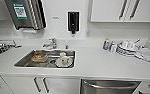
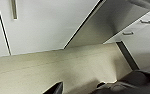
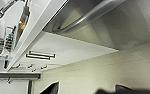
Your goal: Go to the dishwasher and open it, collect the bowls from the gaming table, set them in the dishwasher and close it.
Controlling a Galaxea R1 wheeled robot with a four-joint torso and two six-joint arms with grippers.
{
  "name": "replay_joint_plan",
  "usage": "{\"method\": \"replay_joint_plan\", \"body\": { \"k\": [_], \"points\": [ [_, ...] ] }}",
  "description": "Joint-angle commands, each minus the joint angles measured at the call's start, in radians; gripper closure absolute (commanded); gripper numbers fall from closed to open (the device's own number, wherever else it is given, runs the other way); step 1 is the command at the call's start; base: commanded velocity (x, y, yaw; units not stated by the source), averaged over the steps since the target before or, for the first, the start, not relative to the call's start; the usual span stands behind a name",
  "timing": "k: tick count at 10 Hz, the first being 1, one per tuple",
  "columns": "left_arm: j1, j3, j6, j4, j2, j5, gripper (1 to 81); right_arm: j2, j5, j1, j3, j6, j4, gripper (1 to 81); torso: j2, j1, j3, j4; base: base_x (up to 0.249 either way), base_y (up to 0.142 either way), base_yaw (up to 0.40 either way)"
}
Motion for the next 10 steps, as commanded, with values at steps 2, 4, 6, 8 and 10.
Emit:
{"method": "replay_joint_plan", "body": {
  "k": [2, 4, 6, 8, 10],
  "points": [
    [-0.075, 0.021, -0.003, -0.003, -0.047, 0.015, 1.0, 0.066, -0.141, 0.152, -0.070, 0.139, 0.025, 1.0, 0.000, 0.000, 0.000, 0.000, 0.000, 0.000, 0.000],
    [-0.083, 0.021, -0.003, -0.005, -0.043, 0.013, 1.0, 0.108, -0.192, 0.176, -0.136, 0.273, 0.033, 1.0, 0.000, 0.000, -0.001, 0.000, 0.000, 0.000, 0.000],
    [-0.094, 0.020, -0.030, -0.003, -0.038, 0.013, 1.0, 0.146, -0.196, 0.210, -0.182, 0.429, 0.039, 1.0, 0.000, 0.000, -0.001, 0.000, 0.000, 0.000, 0.000],
    [-0.095, 0.020, -0.032, -0.002, -0.029, 0.013, 1.0, 0.157, -0.192, 0.239, -0.235, 0.593, 0.040, 1.0, 0.000, 0.000, -0.001, 0.000, 0.000, 0.000, 0.000],
    [-0.095, 0.012, -0.030, 0.000, -0.017, 0.021, 1.0, 0.179, -0.177, 0.247, -0.297, 0.693, 0.040, 1.0, 0.000, 0.000, -0.001, 0.000, 0.000, 0.000, 0.000]
  ]
}}
